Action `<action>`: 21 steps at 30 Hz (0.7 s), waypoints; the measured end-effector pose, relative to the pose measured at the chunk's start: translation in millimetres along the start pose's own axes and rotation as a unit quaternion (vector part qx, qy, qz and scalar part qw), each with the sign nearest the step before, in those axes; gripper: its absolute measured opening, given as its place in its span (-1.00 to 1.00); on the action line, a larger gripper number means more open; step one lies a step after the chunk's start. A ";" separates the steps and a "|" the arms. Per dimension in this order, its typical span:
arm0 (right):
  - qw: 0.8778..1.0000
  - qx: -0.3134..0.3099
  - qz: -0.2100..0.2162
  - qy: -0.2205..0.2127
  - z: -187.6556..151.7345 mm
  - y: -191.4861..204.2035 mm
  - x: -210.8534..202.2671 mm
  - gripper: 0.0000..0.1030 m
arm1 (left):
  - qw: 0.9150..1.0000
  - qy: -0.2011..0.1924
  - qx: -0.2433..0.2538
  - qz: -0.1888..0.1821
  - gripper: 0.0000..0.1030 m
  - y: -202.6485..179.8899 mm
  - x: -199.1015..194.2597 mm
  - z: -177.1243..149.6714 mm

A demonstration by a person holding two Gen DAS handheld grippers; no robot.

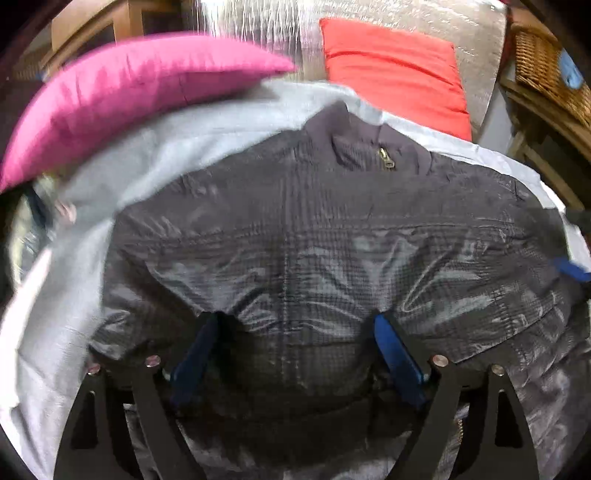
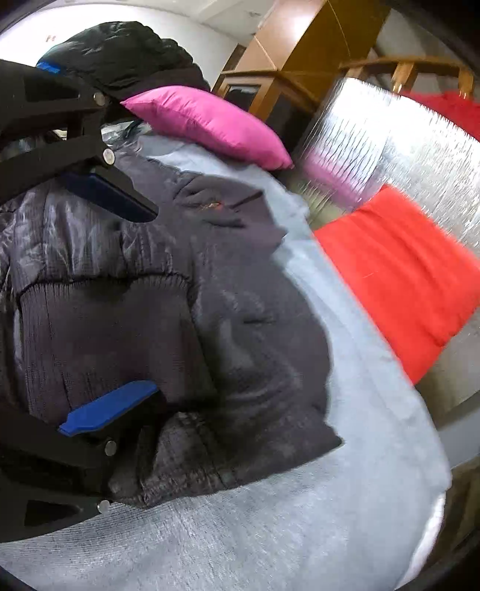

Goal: Fold large clothes
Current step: 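Grasp the jacket hem with both tools and fold the jacket in half lengthwise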

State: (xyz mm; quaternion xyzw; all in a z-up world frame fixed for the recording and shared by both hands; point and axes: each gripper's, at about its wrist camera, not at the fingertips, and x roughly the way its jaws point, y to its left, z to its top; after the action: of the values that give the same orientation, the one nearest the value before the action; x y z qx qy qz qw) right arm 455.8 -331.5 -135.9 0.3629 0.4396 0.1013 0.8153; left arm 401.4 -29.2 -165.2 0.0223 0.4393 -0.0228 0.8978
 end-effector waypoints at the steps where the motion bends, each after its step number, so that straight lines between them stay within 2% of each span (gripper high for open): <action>1: 1.000 0.000 0.004 -0.004 -2.8 7.9 -12.6 0.75 | 1.000 0.011 -0.006 -0.014 0.70 1.9 -5.2 1.4; 3: 1.000 -0.019 0.020 -0.010 -8.6 22.0 -34.1 0.75 | 0.999 0.017 -0.024 -0.032 0.70 8.6 -19.3 -0.1; 6: 0.998 -0.054 0.027 -0.022 -34.1 35.6 -81.5 0.75 | 0.998 -0.011 -0.045 -0.049 0.70 26.0 -67.1 -18.1; 10: 0.994 -0.099 0.028 -0.026 -96.0 29.9 -152.8 0.75 | 0.996 -0.034 -0.061 -0.059 0.70 58.8 -124.7 -62.4; 12: 0.993 -0.115 0.013 -0.028 -134.2 20.3 -183.7 0.75 | 0.995 -0.043 -0.078 -0.055 0.70 79.9 -154.0 -96.5; 15: 0.994 -0.107 -0.009 -0.019 -184.1 -8.0 -219.1 0.75 | 0.993 -0.045 -0.102 -0.044 0.70 105.1 -181.2 -139.6; 17: 0.996 -0.087 -0.013 -0.018 -213.6 -29.1 -232.8 0.75 | 0.992 -0.034 -0.117 -0.028 0.71 119.5 -198.1 -174.2; 19: 0.997 -0.061 -0.027 -0.026 -245.2 -52.6 -252.9 0.75 | 0.989 -0.026 -0.143 -0.029 0.71 133.0 -210.7 -209.5; 21: 0.998 -0.044 -0.032 -0.021 -261.8 -67.1 -255.4 0.75 | 0.987 -0.010 -0.161 -0.028 0.71 141.6 -212.8 -234.3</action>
State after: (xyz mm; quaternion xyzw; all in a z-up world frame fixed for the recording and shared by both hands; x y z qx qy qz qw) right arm 87.1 -371.7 -109.0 0.3147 0.4294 0.0866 0.8421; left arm 95.0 130.7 -138.0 -0.1350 0.4287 0.0223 0.8930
